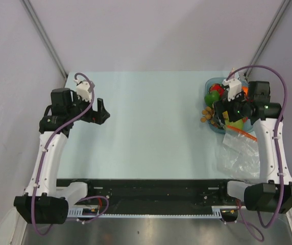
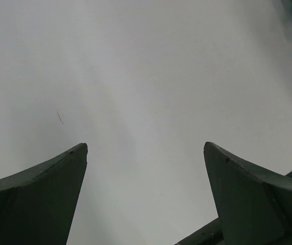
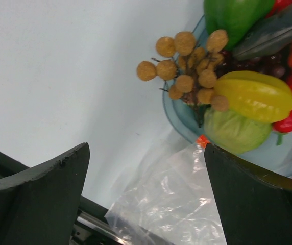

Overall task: Place the food in the zip-top bag and seal the zipper
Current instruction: Pick up the zipper food storage bag at the corner of the board.

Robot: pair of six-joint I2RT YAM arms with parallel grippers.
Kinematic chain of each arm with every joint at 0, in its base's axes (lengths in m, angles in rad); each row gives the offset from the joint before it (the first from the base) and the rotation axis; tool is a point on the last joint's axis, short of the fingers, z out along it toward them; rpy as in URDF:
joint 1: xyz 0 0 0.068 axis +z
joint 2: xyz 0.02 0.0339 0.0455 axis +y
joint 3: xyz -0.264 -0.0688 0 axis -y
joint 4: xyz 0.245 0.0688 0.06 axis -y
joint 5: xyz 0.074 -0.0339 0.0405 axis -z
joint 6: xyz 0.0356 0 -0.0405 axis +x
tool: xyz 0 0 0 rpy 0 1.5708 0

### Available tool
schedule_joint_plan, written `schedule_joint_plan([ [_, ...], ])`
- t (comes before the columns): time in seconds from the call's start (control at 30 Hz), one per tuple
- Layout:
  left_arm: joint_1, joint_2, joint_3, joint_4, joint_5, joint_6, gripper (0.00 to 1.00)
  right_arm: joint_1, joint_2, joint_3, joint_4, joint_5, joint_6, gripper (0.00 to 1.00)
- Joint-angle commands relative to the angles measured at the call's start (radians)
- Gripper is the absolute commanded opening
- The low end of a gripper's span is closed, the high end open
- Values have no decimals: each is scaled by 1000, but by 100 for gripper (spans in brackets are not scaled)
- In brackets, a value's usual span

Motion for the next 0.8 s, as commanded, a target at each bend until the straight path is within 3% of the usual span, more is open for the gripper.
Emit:
schedule_joint_plan([
  [0.0,0,-77,-31,90,73,9,100,-59,106,152,-135,-67,-183,100],
  [0.17,0,-147,-116,184,239,86,100,-203,181,211,-315,-105,-442,100],
  [0.4,0,-100,-130,202,530,143,100,-450,224,140,-440,17,-838,100],
  [0.6,-52,-65,-121,239,550,192,100,-596,321,114,-420,77,-1044,100],
  [0.77,-113,-2,-70,213,517,229,100,-630,413,100,-326,96,-1121,100],
])
